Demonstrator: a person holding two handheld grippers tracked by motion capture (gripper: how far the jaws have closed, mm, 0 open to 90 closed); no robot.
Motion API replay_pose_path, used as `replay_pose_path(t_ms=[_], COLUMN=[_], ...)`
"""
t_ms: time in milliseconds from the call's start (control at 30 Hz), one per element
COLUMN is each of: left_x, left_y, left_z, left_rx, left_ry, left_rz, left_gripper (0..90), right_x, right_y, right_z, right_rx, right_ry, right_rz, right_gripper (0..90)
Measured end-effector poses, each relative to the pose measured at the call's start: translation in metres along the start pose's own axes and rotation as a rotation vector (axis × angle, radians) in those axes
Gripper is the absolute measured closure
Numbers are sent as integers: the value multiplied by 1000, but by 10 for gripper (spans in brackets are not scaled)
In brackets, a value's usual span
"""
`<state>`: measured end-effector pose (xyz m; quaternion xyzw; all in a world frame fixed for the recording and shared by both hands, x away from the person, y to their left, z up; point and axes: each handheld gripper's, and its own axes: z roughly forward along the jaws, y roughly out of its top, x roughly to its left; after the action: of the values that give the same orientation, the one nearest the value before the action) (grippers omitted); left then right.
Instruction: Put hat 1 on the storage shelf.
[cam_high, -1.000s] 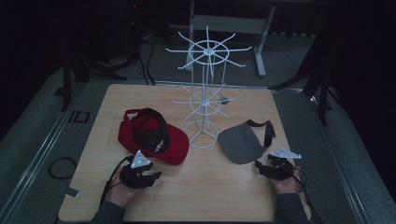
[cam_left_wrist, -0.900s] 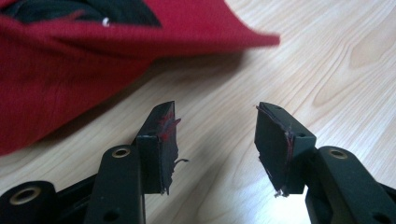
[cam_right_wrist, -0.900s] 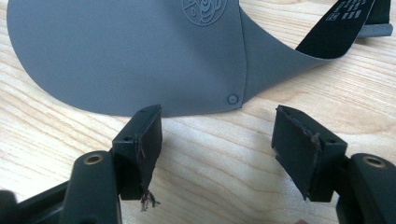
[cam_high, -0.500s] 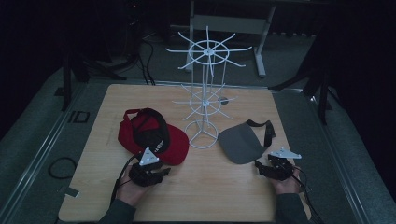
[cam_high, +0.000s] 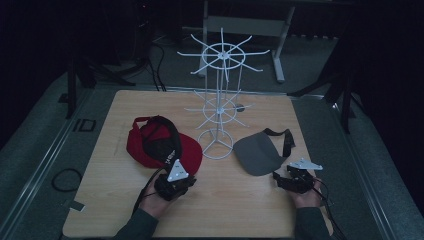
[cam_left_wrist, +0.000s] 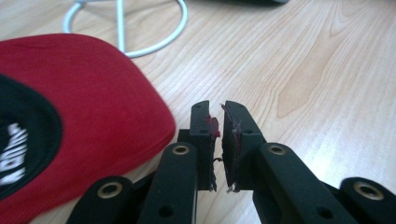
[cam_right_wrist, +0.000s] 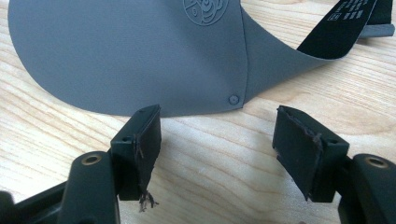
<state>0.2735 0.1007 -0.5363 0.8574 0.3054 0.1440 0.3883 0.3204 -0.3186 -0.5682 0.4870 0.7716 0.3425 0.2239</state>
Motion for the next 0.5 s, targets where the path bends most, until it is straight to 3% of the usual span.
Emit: replay_pose_path(t_ms=[233, 367, 500], left_x=[4, 8, 14], left_y=[-1, -4, -9], left_z=[23, 20, 13], left_rx=[60, 66, 65], left_ry=[35, 52, 67], left_rz=[-12, -25, -65], left_gripper=[900, 900, 900], right_x=[0, 0, 0], right_y=[0, 0, 0], right_z=[0, 0, 0], right_rx=[0, 1, 1], right_ry=[1, 3, 2], right_rz=[-1, -2, -2], right_gripper=[319, 318, 318])
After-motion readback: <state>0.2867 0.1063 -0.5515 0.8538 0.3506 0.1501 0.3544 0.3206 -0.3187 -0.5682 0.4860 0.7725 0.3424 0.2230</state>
